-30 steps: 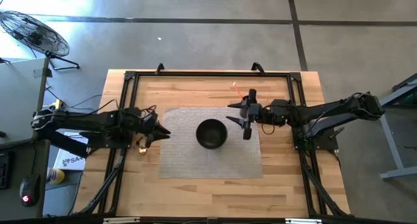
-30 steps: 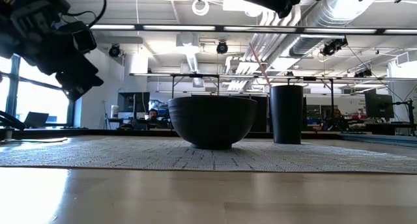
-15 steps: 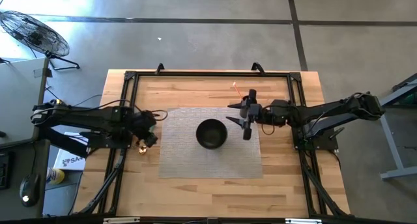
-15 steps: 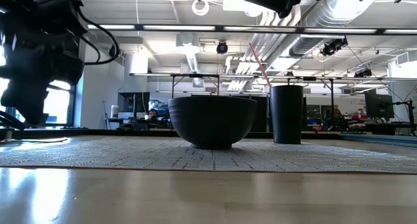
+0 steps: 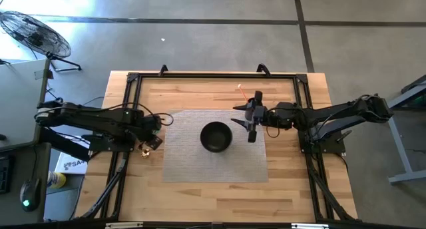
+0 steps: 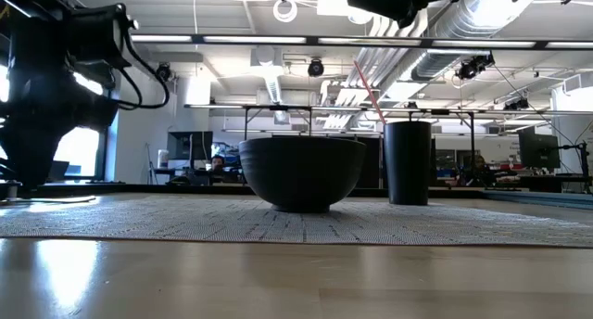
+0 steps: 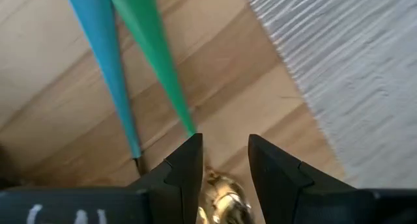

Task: Pick & Place Utensil
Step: Put the green spoon into the black bowl

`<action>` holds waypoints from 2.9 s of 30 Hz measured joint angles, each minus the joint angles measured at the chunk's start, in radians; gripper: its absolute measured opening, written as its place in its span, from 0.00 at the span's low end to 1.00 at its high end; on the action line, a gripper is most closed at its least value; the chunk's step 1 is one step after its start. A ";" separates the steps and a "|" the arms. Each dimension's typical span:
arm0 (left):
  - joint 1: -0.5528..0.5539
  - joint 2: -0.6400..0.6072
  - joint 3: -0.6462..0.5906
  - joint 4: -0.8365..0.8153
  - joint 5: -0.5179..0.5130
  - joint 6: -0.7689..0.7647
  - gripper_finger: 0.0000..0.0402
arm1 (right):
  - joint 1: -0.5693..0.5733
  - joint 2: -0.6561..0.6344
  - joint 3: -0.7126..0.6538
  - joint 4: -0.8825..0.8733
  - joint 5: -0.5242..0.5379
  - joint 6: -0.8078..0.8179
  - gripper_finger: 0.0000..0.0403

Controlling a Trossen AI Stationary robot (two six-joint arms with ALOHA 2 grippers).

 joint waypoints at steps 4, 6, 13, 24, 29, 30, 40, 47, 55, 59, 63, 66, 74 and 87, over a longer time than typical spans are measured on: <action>0.000 0.086 0.000 0.010 -0.030 0.000 0.30 | 0.000 0.000 0.000 -0.007 0.031 0.000 0.49; 0.000 0.126 -0.001 0.010 -0.040 0.000 0.30 | 0.000 0.000 0.000 -0.010 0.040 0.000 0.49; 0.000 0.217 0.004 0.025 -0.059 0.001 0.30 | 0.000 0.000 0.000 -0.011 0.040 0.000 0.49; -0.039 0.223 0.001 0.019 -0.094 -0.053 0.16 | 0.000 0.000 0.000 -0.012 0.039 0.000 0.49; -0.088 0.223 0.000 0.048 -0.126 -0.052 0.02 | 0.000 0.000 0.000 -0.012 0.039 0.000 0.49; -0.094 0.223 0.000 0.048 -0.134 -0.053 0.02 | 0.000 0.000 0.000 -0.012 0.039 0.000 0.49; -0.093 0.226 0.036 0.046 -0.183 0.018 0.02 | 0.000 0.000 0.000 -0.012 0.039 0.000 0.49; -0.092 0.228 0.155 0.131 -0.277 0.166 0.01 | 0.000 0.000 0.000 -0.012 0.039 0.000 0.49; -0.092 0.224 0.229 0.317 -0.362 0.363 0.01 | 0.000 0.000 0.000 -0.012 0.039 0.000 0.49; -0.092 0.225 0.226 0.441 -0.400 0.474 0.01 | 0.000 0.000 0.000 -0.012 0.039 0.000 0.49; -0.092 0.239 0.226 0.547 -0.403 0.541 0.01 | 0.000 0.000 0.000 -0.012 0.037 0.003 0.49; -0.092 0.253 0.228 0.617 -0.402 0.579 0.01 | 0.000 0.000 0.000 -0.012 0.032 0.016 0.49; -0.091 0.308 0.227 0.765 -0.402 0.662 0.01 | 0.002 0.000 -0.001 -0.047 0.031 0.104 0.49; -0.077 0.390 0.226 0.933 -0.396 0.719 0.01 | 0.002 0.000 -0.001 -0.025 -0.017 0.116 0.49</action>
